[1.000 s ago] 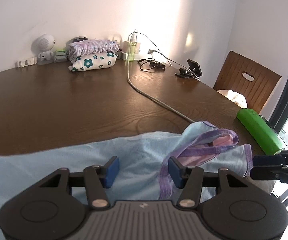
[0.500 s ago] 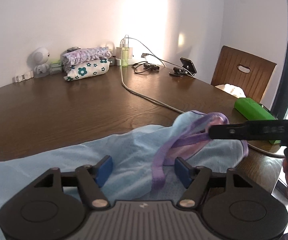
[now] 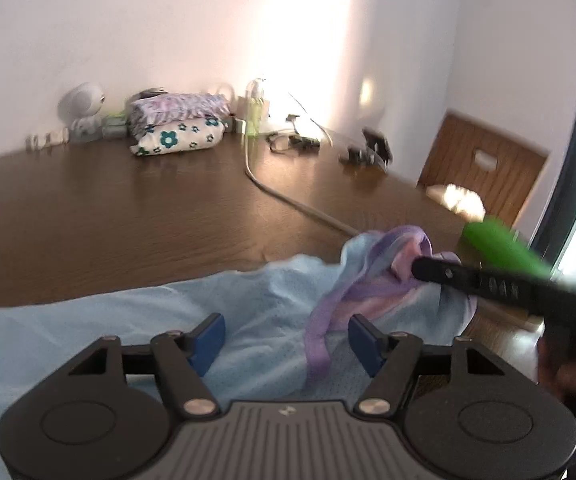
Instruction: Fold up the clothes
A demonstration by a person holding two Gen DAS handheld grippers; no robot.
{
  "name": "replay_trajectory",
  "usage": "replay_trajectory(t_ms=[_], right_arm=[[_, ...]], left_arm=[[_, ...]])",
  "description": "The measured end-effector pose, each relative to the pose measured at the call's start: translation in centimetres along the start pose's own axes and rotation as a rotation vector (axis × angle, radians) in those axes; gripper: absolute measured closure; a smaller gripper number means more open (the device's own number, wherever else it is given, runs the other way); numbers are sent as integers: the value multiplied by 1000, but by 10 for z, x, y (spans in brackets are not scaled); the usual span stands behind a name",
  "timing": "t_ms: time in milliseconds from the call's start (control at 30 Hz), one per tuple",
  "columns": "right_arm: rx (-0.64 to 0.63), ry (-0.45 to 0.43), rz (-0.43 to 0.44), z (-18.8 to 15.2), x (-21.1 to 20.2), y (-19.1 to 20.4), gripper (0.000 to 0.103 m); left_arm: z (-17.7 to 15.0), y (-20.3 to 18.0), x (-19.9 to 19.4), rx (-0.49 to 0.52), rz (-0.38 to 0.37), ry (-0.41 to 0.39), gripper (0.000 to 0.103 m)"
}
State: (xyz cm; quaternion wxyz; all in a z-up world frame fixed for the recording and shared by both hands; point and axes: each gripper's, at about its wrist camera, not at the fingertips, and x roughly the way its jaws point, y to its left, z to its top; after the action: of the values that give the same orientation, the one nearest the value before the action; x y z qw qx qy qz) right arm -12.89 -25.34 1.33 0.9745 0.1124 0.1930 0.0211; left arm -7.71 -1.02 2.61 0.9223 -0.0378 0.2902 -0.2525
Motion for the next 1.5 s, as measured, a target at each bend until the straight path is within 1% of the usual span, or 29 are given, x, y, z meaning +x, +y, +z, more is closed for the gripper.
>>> replay_trajectory(t_ms=[67,100,167,233,300,367,433,500,533,567,600,633,667,733,767,800,867,933,967,1000,1067,1100,1133,1200,1267,1367,1400,1433,1500], right_arm=[[-119,-74,12,-1,-12,14,94],[-176,-103,21,0,-16,23,94],[-237,-145,106,6,-22,42,94],[-307,-159,226,12,-24,73,94],[-382,-136,365,11,-20,114,94],[-484,-101,459,1,-13,165,94],[-530,-31,521,-10,0,205,94],[-605,96,565,-24,17,240,92],[-628,147,576,-32,24,250,88],[-638,189,590,-38,27,256,82],[-641,208,595,-38,28,259,70],[-643,225,600,-38,28,262,58],[-638,204,596,-32,24,261,54],[-636,193,601,-13,14,256,42],[-618,202,630,-2,7,254,42],[-589,213,690,12,0,247,41],[-536,232,795,37,-7,235,41],[-502,230,834,59,0,227,42],[-486,228,852,70,3,223,42],[-490,205,838,79,11,223,42],[-553,170,771,91,37,232,43],[-583,179,729,94,55,240,47],[-604,207,711,95,69,249,51],[-634,312,760,98,106,267,52],[-644,418,819,98,136,285,56],[-630,461,855,94,158,304,58],[-638,461,846,89,163,310,61],[-666,470,821,82,171,319,62],[-721,522,803,61,178,326,62]], left_arm=[[5,25,-22,-148,-9,-79,39],[8,37,-35,-200,11,-121,39],[10,58,-69,-263,113,-207,39],[9,75,-102,-296,220,-272,38],[1,89,-129,-316,304,-300,38],[-9,102,-154,-338,378,-311,38],[-23,111,-170,-367,428,-301,38],[-37,118,-178,-397,473,-277,38],[-42,120,-181,-404,489,-268,38],[-48,122,-185,-412,503,-260,38],[-53,125,-188,-433,515,-251,38],[-58,128,-188,-479,515,-241,38],[-63,134,-189,-534,496,-230,38],[-71,142,-190,-612,448,-216,38],[-74,142,-188,-625,451,-211,38],[-75,140,-187,-627,464,-210,38],[-76,133,-185,-596,523,-211,38],[-74,128,-183,-594,583,-213,38],[-74,127,-183,-613,610,-216,37],[-74,126,-183,-639,636,-227,33],[-78,123,-184,-706,700,-272,31],[-77,121,-182,-724,748,-291,31],[-76,118,-180,-720,786,-294,31],[-70,110,-173,-691,841,-291,31],[-65,102,-164,-647,842,-283,31],[-59,96,-152,-610,809,-247,31],[-58,97,-148,-617,784,-230,31],[-58,97,-146,-626,777,-222,31],[-57,95,-143,-633,791,-217,31]])
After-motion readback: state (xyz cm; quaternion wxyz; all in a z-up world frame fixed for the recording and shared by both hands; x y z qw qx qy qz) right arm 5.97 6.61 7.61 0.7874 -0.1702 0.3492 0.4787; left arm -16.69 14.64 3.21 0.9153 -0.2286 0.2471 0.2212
